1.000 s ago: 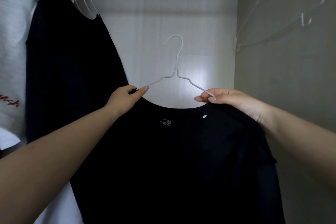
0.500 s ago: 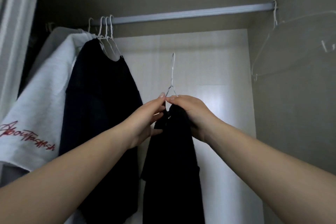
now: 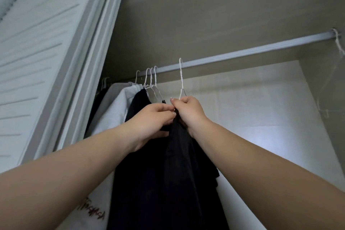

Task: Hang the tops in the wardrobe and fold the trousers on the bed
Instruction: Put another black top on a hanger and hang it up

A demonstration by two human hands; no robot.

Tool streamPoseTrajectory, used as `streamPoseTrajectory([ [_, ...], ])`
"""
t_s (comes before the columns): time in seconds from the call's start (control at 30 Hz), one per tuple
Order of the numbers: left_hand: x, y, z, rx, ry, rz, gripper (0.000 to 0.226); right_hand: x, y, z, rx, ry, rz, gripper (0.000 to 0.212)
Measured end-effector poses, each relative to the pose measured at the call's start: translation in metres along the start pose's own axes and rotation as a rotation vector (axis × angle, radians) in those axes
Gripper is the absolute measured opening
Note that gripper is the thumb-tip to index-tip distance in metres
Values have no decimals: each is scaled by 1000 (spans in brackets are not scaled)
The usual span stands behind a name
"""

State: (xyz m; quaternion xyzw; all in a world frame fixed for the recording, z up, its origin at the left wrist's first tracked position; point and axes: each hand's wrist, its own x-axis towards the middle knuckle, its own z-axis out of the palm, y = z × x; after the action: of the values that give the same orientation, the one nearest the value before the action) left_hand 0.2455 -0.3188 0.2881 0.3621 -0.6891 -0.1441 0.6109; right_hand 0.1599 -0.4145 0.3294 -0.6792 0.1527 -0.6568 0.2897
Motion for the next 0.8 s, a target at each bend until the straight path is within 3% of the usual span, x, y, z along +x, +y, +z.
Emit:
streamPoseTrajectory([
  [0.3,39,11,-44,79,144,57,20,77,-8,61,110,129,-13,33],
  [0.57,50,18,-50,-26,213,47,54,128,-8,86,131,135,52,31],
  [0.8,50,14,-53,-94,326,-22,24,140,15,113,61,58,110,33],
])
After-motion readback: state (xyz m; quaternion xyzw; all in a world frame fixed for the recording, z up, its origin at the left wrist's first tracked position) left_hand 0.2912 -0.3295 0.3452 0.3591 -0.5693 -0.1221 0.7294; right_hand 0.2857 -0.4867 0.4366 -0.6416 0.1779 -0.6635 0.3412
